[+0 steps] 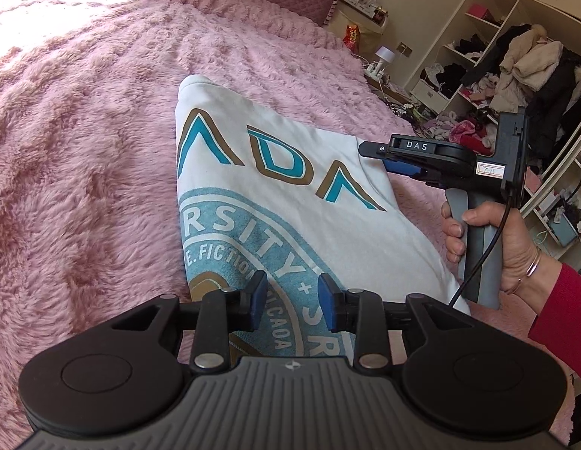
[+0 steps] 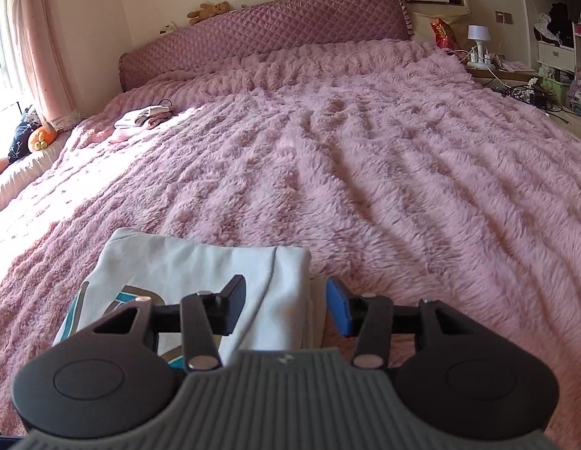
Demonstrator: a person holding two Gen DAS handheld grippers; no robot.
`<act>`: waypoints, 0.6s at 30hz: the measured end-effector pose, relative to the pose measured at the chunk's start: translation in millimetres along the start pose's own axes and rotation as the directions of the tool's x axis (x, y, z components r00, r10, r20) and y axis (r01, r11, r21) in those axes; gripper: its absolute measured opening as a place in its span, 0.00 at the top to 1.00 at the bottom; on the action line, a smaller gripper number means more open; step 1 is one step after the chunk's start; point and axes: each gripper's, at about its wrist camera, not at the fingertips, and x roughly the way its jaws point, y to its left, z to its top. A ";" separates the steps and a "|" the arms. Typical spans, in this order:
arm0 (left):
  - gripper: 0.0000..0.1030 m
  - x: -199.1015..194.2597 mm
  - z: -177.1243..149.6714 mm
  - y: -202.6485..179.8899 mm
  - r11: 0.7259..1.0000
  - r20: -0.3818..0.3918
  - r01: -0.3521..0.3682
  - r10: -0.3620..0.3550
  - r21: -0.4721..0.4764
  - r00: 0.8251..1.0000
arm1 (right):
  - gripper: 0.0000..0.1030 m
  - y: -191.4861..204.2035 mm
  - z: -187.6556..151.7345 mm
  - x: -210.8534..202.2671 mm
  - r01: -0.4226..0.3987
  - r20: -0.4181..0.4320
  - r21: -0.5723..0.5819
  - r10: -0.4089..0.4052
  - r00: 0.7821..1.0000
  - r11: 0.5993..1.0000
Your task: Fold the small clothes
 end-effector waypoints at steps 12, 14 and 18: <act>0.59 9.5 2.5 -0.6 0.999 0.000 0.042 -0.042 -0.009 0.999 | 1.00 -3.7 3.9 26.7 0.080 -0.034 -0.084 -0.083 0.996 0.993; 0.59 9.2 1.3 0.9 0.999 0.004 0.042 -0.042 -0.007 0.999 | 1.00 -7.7 -5.0 32.5 0.082 -0.043 -0.075 -0.085 0.995 0.994; 0.59 -17.6 3.5 7.1 0.999 0.042 0.039 -0.039 -0.008 0.998 | 0.68 -12.1 -2.9 2.3 0.044 0.020 -0.015 -0.044 0.999 0.999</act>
